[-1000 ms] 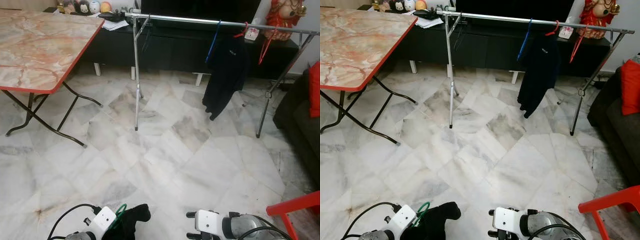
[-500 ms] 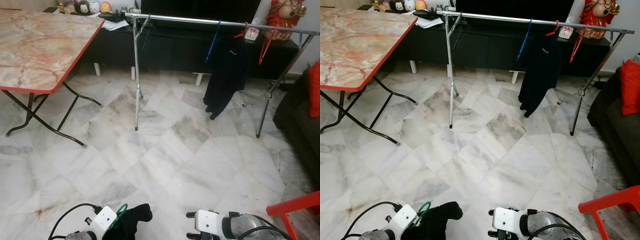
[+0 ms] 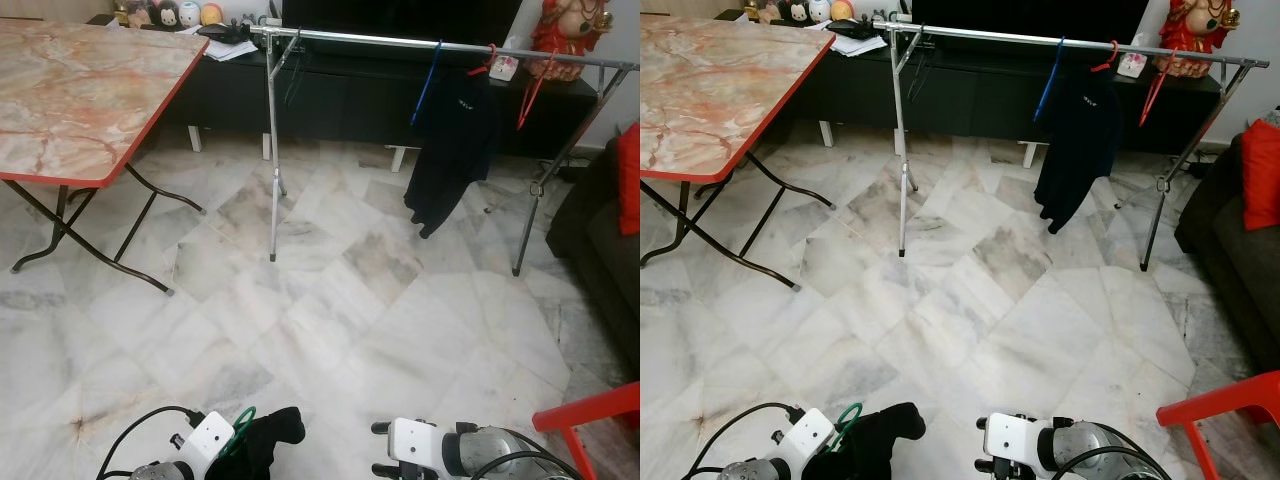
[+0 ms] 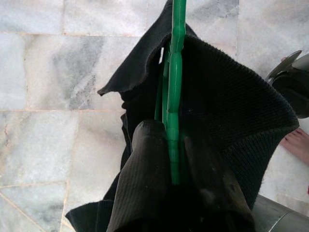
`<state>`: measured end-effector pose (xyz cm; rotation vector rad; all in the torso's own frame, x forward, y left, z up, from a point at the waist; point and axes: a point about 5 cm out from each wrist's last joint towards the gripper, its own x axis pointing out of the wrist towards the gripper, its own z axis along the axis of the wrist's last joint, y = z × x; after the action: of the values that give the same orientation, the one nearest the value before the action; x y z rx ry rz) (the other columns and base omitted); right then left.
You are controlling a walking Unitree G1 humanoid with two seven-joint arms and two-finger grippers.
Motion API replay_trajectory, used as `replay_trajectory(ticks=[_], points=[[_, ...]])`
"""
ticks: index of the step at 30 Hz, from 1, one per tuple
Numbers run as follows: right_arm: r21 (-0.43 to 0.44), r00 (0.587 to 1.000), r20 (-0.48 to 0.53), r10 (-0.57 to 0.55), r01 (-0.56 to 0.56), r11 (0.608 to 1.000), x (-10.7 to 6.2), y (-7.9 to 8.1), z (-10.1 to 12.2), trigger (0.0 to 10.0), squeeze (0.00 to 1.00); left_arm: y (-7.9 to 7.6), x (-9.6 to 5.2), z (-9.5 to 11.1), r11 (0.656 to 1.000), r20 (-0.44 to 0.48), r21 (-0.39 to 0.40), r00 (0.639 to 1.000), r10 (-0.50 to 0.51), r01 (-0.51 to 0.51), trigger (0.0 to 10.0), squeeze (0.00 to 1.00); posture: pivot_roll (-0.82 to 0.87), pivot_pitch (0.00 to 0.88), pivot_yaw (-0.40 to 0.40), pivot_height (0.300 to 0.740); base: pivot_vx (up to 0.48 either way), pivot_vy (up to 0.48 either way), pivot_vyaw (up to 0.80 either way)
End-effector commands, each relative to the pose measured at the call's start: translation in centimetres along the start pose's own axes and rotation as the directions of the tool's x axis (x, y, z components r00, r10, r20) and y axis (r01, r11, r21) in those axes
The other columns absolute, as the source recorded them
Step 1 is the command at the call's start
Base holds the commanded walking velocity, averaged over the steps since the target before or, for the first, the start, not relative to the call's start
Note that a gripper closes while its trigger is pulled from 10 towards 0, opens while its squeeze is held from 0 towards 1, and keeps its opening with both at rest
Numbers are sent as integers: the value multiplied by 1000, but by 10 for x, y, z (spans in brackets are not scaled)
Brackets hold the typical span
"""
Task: Hang hanger
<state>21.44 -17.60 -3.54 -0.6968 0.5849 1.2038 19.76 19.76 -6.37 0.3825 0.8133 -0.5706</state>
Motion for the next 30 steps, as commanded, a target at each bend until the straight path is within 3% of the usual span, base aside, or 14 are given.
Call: replay_trajectory(ticks=[1,5,6,7,8,15,16,24,25,30], points=[[18,1000,-8,12,-11,1000,-1,-1,-1,10000,1000,-3,1,2,1000,9,22,1000,-21,21,10000,0,17,53,-119,740,0,0,0],[11,1000,-10,-7,7,1000,-1,-3,-1,10000,1000,-4,1,2,999,15,23,1000,-23,23,10000,0,17,53,-119,740,0,0,0],[16,1000,-20,3,-3,1000,-1,-2,-2,10000,416,-4,1,3,999,20,25,999,-26,25,10000,0,18,52,-118,740,0,0,0],[16,1000,-20,3,-3,1000,-1,-2,-2,10000,416,-4,1,3,999,20,25,999,-26,25,10000,0,18,52,-118,740,0,0,0],[19,999,-27,17,-17,1000,0,0,-3,10000,0,-4,1,4,999,25,26,999,-28,28,10000,0,18,52,-118,740,0,0,0],[28,1000,-25,6,-5,1000,1,0,-2,10000,0,-3,1,7,999,36,28,999,-32,31,10000,0,20,52,-119,740,0,0,0],[27,1000,-23,4,-3,1000,1,0,-1,0,0,-2,1,8,999,37,28,999,-32,31,10000,0,21,53,-119,740,0,0,0],[23,1000,-24,0,1,1000,2,-1,-1,0,0,-2,1,8,999,36,28,999,-33,32,10000,0,19,53,-118,740,0,0,0],[16,1000,-29,0,0,1000,2,-1,-1,10000,0,-2,1,8,999,35,28,999,-33,32,10000,0,19,53,-118,740,0,0,0],[15,999,-40,0,1,1000,2,0,-2,10000,0,0,0,8,999,35,43,999,-33,31,10000,0,22,53,-119,740,0,0,0]])
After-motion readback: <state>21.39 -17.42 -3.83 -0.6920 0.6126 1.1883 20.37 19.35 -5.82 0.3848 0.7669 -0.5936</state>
